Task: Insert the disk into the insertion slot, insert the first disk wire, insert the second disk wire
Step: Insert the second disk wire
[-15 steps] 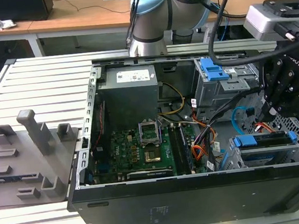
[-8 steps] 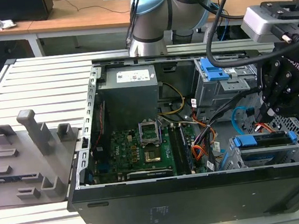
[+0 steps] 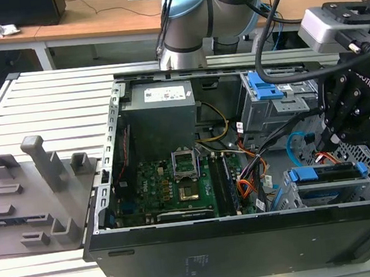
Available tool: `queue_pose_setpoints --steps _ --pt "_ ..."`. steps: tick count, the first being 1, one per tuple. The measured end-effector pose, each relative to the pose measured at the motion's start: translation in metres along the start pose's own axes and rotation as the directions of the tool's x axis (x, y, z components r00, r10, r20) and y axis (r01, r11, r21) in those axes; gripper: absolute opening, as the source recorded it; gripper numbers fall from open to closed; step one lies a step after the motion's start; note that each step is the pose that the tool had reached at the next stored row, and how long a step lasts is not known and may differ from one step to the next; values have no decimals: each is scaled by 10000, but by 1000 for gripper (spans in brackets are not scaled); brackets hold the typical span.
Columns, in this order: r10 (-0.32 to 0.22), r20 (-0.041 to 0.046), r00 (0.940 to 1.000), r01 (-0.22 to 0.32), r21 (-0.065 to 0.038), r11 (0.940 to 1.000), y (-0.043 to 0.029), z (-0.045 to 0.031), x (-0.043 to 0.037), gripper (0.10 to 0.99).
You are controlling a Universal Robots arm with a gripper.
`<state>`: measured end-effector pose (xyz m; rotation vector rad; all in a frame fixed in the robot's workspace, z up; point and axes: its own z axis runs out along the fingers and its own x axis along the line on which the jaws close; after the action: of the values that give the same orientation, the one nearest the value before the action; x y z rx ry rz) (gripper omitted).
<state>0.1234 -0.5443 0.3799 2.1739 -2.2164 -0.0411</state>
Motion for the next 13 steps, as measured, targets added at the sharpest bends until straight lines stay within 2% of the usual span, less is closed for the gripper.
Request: queue_pose_setpoints --steps 1,4,8,10,12,13 --pt "0 0 10000 0 0 10000 0 1 0 106" --pt "0 0 10000 0 0 10000 0 2 0 302" --pt "1 1 10000 -1 0 10000 1 -21 0 302" --pt "-2 0 10000 2 0 10000 2 -55 -1 302" --pt "-7 1 10000 7 0 10000 6 -139 -6 302" --pt "-7 2 10000 7 0 10000 6 -139 -6 302"
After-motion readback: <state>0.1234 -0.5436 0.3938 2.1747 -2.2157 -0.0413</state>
